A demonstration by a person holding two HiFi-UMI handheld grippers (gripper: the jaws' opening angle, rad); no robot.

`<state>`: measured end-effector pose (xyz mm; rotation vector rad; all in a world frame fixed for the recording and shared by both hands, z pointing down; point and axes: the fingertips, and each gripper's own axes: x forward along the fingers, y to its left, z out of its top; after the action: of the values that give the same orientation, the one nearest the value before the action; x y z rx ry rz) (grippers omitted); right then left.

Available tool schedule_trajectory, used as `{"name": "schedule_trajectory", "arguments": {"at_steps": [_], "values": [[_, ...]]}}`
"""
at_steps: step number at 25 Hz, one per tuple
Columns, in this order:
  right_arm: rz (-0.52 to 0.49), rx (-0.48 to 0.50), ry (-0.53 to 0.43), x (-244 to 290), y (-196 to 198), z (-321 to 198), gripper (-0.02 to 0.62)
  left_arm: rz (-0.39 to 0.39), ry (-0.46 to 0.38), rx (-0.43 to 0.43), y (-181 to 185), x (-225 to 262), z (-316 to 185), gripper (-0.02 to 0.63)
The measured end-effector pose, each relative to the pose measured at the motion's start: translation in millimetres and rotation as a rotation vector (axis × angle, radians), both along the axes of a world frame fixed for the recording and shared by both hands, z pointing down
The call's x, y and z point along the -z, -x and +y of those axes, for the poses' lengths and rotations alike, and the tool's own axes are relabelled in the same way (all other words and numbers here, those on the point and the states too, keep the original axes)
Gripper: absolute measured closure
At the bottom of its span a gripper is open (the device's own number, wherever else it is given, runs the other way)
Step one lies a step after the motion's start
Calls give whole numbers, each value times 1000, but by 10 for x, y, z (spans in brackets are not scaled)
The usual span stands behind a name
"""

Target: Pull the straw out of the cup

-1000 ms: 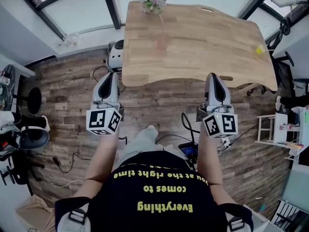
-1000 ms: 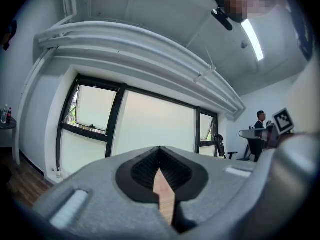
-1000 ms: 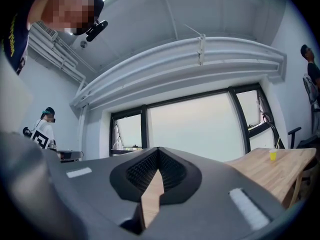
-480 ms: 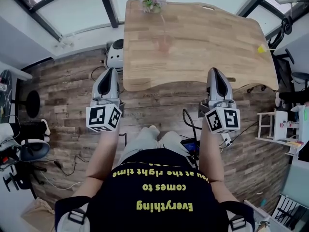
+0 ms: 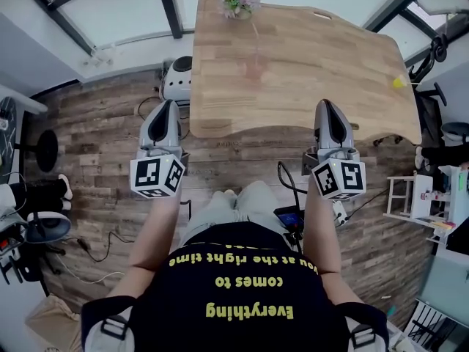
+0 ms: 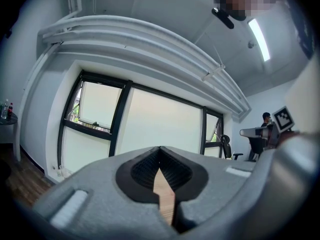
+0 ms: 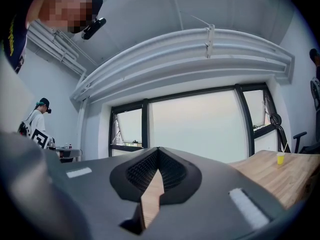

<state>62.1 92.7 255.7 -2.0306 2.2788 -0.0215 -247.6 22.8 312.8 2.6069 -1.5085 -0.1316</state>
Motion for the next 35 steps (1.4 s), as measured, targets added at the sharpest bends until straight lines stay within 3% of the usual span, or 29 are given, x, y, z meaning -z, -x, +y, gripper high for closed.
{"name": "schedule_trajectory", "arguments": {"at_steps": [16,35], "values": [[-27,36,-4,-110,-109,-339,590,-19,6,17,-155,-76,-218,606],[-42,182,-8,-33,-415,-1553,589,-29,5,127,-525,22,-1084,606]]}}
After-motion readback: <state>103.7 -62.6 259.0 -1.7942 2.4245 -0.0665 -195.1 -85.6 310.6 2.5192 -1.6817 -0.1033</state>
